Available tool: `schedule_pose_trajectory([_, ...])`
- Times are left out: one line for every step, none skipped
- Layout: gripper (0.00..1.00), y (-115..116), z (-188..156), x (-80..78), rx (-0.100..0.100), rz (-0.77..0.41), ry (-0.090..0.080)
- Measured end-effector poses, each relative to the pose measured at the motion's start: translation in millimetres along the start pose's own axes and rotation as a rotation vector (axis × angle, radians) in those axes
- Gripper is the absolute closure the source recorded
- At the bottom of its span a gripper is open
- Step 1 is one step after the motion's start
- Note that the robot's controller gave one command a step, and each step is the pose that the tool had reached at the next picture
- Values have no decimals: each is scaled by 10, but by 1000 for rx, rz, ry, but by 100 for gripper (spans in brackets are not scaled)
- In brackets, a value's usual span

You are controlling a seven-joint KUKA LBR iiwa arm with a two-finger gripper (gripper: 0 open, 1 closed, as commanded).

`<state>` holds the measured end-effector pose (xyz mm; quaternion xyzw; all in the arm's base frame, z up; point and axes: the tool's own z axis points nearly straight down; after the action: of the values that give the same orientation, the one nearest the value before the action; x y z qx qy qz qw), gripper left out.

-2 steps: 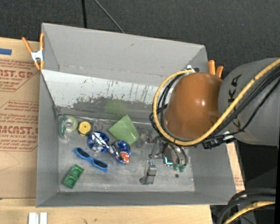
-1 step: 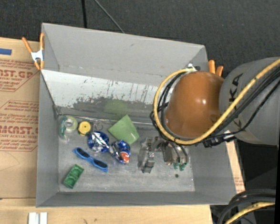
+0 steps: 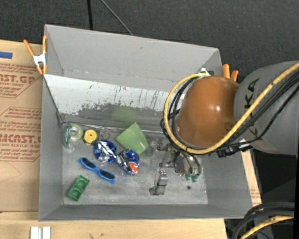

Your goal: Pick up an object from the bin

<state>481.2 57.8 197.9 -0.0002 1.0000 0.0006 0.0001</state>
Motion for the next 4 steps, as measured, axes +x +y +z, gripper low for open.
schedule_pose_trajectory([0, 294, 707, -520, 0, -109, 0])
schedule_pose_trajectory([0, 133, 1289, -766, -1, -324, 1])
schedule_pose_trajectory([100, 130, 1262, -783, -1, -322, -5])
schedule_pose_trajectory([100, 380, 83, -660, 0, -297, -10])
